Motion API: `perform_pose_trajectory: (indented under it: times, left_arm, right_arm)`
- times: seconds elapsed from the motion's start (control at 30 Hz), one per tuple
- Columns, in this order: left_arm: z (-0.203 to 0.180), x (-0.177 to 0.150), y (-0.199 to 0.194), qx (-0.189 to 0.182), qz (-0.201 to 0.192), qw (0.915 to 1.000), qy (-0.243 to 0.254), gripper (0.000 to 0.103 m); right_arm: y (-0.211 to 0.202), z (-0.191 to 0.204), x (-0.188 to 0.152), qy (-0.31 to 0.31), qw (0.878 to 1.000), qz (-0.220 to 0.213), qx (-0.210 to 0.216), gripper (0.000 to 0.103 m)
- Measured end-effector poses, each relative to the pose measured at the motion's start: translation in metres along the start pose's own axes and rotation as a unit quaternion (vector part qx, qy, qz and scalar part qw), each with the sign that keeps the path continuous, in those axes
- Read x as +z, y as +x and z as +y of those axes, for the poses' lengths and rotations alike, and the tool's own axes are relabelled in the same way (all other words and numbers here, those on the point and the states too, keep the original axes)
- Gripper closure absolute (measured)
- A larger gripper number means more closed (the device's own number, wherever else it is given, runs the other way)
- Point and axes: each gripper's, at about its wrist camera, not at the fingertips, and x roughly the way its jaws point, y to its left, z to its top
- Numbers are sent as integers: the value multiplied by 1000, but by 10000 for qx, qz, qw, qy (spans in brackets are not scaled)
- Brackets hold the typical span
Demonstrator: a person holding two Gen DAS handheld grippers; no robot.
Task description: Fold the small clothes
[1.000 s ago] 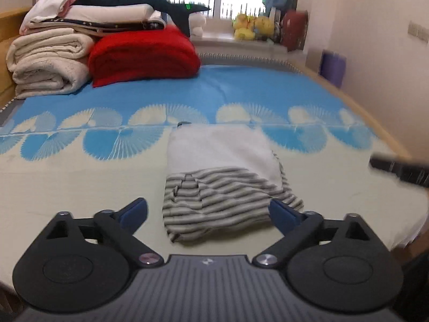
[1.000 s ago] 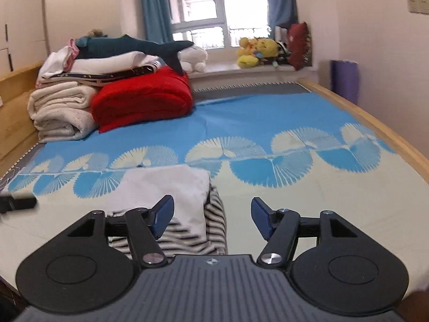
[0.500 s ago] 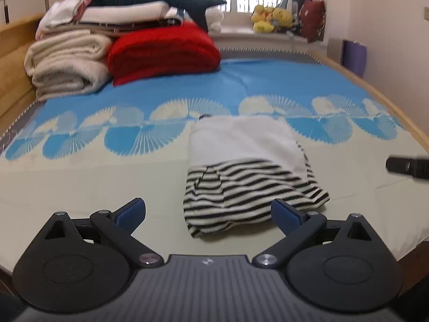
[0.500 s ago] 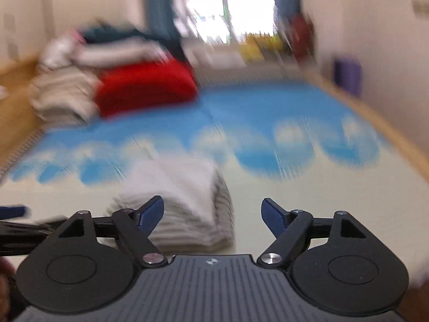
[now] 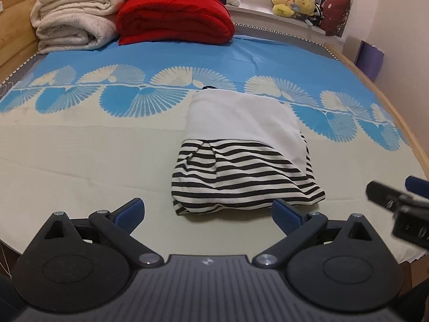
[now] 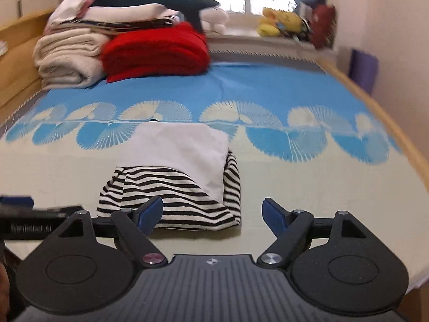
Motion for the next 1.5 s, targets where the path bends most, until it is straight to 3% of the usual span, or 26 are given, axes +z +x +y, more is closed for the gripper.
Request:
perform_pose_trajectory:
  times: [1.5]
  left_arm:
    - [-2, 2, 4, -15, 3, 10000, 95, 1]
  right_arm:
    - [1, 25, -2, -280, 9992, -31, 292, 19]
